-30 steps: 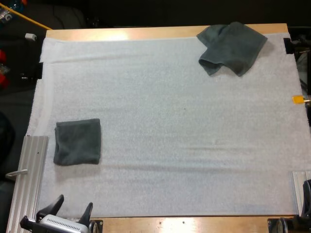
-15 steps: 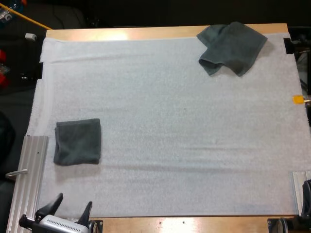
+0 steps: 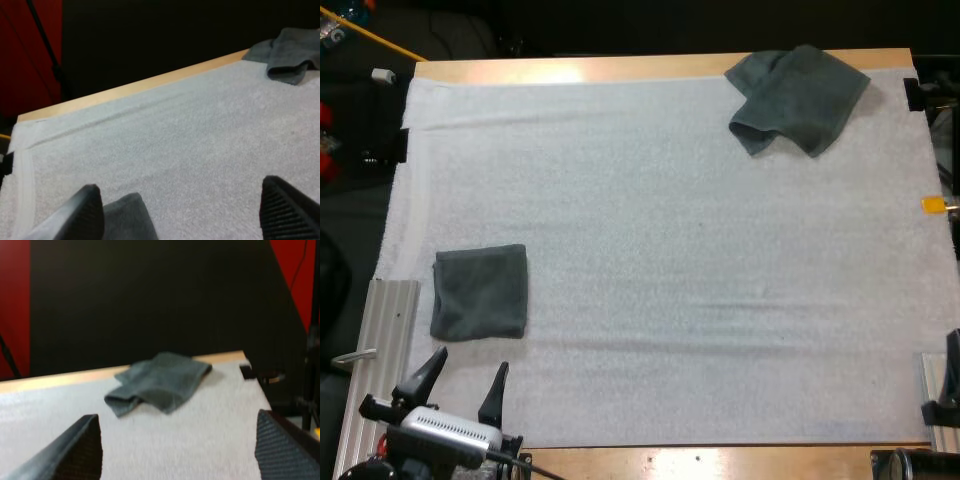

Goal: Pick towel from pile, fold and stack

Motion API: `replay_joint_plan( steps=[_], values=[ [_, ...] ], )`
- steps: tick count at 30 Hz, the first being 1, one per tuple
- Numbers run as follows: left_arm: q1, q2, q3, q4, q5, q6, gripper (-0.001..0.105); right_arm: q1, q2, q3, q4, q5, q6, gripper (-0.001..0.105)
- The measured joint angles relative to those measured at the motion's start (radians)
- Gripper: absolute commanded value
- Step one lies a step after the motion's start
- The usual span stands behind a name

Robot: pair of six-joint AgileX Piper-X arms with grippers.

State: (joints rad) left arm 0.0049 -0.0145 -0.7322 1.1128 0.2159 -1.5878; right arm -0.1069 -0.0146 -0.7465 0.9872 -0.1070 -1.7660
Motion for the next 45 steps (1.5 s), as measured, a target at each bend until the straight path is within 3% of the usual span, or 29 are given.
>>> replay_joint_plan(
  steps=[18,36,45],
  values=[
    [0.000,0.002,0.189,-0.015,0.000,0.000,0.062,0.000,0.002,0.203,0.014,0.000,0.000,0.063],
    [0.000,0.002,0.191,-0.017,0.000,0.000,0.062,0.002,0.002,0.222,0.049,0.000,0.002,0.063],
    [0.000,0.002,0.191,-0.017,0.000,0.000,0.062,0.082,0.002,0.222,0.049,0.000,0.002,0.063]
  ],
)
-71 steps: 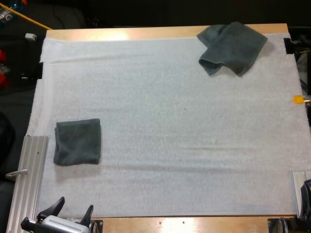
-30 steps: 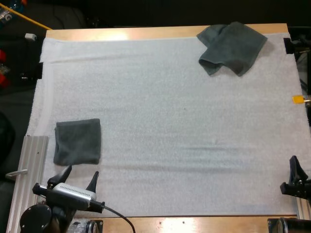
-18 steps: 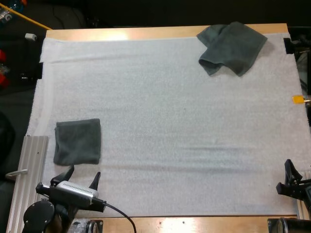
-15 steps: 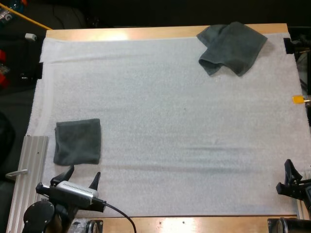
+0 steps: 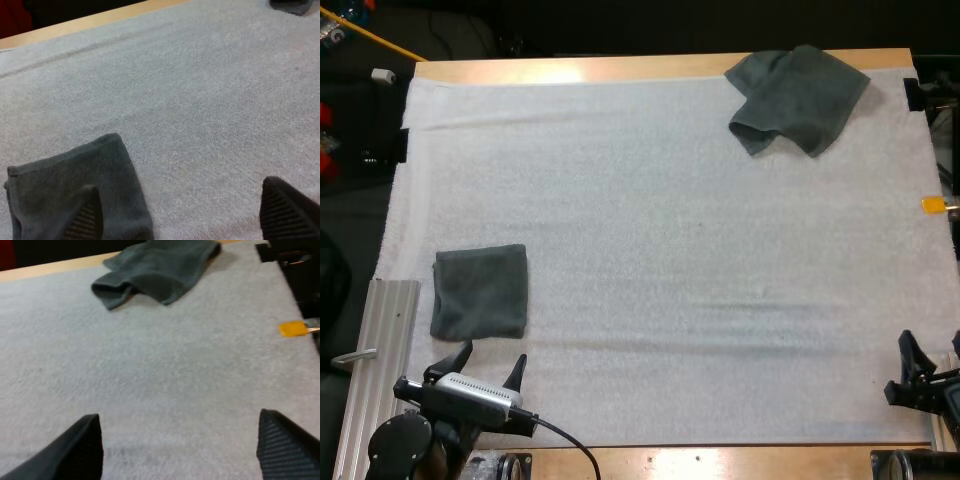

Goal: Pick towel from pile, fold and stack

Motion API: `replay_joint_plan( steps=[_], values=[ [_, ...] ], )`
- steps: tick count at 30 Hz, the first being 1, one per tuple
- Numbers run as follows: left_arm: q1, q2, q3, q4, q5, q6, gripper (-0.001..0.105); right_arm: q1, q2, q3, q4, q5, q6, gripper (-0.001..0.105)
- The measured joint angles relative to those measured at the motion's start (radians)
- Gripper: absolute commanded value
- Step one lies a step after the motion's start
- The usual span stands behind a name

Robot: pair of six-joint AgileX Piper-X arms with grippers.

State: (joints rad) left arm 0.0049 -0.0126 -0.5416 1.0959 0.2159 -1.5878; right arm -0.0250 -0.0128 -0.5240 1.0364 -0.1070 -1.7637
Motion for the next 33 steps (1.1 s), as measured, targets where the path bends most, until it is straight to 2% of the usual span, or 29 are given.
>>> replay_joint_plan(
  steps=[7,15,33],
  values=[
    [-0.005,0.000,0.000,-0.001,0.000,0.000,0.062,0.020,0.000,0.000,0.000,0.000,0.000,0.063],
    [-0.091,0.000,0.000,-0.001,0.000,0.000,0.062,0.020,0.000,0.000,0.000,0.000,0.000,0.063],
    [-0.091,0.000,0.000,-0.001,0.000,0.000,0.062,0.020,0.000,0.000,0.000,0.000,0.000,0.063]
  ],
)
